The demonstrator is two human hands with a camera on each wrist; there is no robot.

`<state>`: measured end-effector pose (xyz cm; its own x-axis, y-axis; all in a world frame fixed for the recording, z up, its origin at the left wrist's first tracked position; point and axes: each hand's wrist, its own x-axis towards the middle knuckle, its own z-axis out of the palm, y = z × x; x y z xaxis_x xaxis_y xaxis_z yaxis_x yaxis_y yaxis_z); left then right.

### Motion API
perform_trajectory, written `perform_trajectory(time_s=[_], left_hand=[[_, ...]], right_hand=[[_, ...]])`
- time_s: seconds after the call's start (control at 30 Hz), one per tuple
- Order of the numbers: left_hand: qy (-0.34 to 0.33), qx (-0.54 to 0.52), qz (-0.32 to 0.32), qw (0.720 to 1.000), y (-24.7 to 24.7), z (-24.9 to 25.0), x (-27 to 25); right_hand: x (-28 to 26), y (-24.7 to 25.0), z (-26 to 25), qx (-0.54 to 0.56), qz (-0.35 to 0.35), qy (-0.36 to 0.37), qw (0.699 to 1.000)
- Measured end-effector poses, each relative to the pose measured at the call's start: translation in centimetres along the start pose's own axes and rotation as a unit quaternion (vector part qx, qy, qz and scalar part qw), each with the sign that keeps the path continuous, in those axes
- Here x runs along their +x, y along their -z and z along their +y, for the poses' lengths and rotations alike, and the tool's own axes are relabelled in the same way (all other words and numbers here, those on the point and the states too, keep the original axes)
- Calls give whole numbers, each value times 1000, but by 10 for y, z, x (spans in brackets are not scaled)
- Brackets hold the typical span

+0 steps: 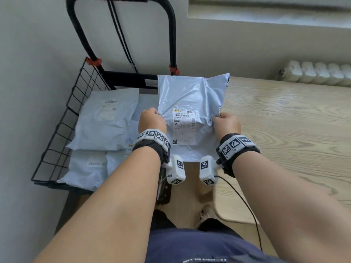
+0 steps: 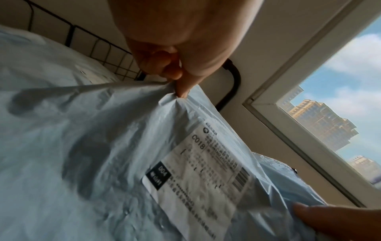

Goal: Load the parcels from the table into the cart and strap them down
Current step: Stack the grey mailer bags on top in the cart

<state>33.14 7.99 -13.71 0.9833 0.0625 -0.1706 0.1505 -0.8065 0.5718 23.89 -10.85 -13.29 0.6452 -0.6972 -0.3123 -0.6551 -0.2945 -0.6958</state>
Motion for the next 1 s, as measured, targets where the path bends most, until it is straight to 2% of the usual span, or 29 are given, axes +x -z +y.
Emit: perform_trajectory(time_s=[0.2,0.4,0.7,0.83,1.0], left_hand=[[29,10,9,999,62,-73,60],[43,33,-3,999,87,-129,115],[54,36,-96,993,69,-162,171],[33,1,-116,993,51,-172,178],[-5,-12,-195,981,37,-175,181]], right_hand=[[-24,-88,-69,22,-30,27,999],[-28,-164,-106,10,-57,11,998],[0,-222,-116,-53,-86,-47,994],[8,-234,-111,-75,-97,-86,989],[8,-240,-103,-90,-97,-116,984]])
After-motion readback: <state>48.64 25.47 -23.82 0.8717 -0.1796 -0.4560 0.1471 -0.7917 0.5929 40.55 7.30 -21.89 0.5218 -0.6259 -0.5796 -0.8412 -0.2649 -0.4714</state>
